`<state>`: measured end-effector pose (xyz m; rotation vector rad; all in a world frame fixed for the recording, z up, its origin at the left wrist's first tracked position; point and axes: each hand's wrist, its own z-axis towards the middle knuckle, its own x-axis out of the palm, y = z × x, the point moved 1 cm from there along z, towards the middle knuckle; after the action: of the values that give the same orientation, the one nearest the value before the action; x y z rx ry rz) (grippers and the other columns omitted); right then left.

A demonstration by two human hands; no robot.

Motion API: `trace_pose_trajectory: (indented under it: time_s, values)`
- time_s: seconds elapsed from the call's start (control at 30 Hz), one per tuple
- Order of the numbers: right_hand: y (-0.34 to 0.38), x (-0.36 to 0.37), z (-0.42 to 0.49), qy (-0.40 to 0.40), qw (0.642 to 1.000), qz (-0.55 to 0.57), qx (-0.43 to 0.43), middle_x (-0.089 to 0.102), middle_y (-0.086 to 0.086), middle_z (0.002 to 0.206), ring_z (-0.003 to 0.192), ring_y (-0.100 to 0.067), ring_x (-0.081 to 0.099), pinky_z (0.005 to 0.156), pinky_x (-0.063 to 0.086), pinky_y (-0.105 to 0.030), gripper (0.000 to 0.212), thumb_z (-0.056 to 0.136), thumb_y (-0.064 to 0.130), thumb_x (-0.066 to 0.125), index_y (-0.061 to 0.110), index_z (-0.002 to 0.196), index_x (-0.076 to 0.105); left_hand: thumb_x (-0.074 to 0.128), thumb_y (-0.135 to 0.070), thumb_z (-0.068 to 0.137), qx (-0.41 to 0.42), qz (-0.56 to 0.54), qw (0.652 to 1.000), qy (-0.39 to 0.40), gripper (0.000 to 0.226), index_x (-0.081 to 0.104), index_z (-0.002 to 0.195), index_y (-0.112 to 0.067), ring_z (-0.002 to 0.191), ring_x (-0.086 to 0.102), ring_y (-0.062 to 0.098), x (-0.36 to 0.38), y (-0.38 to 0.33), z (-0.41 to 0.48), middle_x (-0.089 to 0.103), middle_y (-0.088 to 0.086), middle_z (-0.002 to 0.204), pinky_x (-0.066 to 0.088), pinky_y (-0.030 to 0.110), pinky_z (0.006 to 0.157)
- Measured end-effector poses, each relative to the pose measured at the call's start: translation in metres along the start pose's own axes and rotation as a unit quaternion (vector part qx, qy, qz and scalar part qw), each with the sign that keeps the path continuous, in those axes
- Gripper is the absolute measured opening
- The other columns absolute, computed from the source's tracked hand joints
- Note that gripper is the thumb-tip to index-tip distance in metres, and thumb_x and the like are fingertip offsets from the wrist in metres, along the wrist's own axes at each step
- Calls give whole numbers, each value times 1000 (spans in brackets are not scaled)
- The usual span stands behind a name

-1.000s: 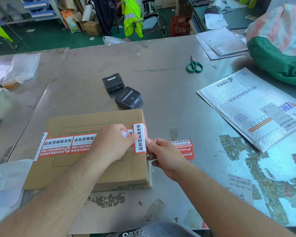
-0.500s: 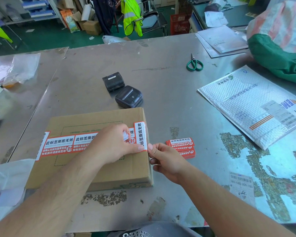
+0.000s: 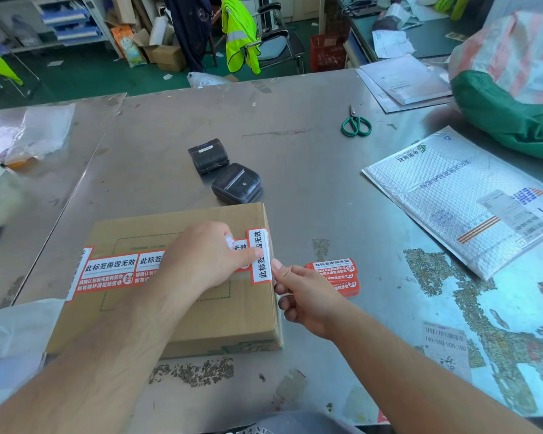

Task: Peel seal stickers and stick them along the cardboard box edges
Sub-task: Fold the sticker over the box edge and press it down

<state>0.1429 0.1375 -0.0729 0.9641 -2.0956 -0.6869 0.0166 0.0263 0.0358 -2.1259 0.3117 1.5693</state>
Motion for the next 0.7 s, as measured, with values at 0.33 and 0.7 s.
trace_pose_trajectory:
  time_s: [0.33,0.7]
  values:
    - [2,1,13,-8,999,19,-43,50,3,65,57,-10,42,55,35,-23,47,68,55,75,16,79,51,64,-71,74,-11,-25,999,-23,51,55,72,-21,67,56,16,0,5,19,59,-5,69,33,30,52]
    - [22,8,32,-39,999,0,36,40,4,59,50,-12,34,51,35,-22,49,83,67,64,20,71,52,58,-68,80,-30,-24,999,16,55,48,60,-17,52,51,18,-4,4,31,57,-1,56,33,30,50]
